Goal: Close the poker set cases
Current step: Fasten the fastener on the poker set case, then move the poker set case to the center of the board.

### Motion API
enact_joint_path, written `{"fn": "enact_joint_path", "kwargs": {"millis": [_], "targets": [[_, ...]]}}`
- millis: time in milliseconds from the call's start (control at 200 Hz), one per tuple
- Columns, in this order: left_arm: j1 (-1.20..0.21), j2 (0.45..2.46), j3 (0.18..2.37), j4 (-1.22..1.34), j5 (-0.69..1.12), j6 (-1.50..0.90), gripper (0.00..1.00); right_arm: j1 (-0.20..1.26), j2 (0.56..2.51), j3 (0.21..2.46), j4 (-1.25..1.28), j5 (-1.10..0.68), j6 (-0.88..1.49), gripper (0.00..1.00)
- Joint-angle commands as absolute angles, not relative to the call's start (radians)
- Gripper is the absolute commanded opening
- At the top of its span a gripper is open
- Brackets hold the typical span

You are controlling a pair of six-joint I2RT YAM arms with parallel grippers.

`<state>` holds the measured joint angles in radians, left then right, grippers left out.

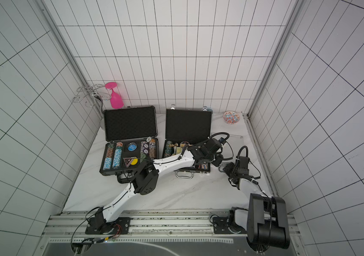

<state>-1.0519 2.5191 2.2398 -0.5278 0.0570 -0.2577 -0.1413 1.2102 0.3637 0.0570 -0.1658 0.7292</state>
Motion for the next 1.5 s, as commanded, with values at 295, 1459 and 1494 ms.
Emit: {"fn": "enact_joint_path", "kwargs": {"millis": [295,1459,1494], "targets": [[-1.041,2.517,2.212,-0.725,0.030,-0.272,0.27,-0.129,0.893,0.466,-0.216,-0.095,0.671,0.05],[-0.747,1.805,1.558,-0.478,0.032,-0.316,0.62,0.206,1.425,1.045,-0.442,0.109,0.266,0.71],[-0.742,1.797,1.540,-0.484,0.031,-0.322,0.62,0.222,1.444,1.052,-0.450,0.143,0.260,0.70]]}}
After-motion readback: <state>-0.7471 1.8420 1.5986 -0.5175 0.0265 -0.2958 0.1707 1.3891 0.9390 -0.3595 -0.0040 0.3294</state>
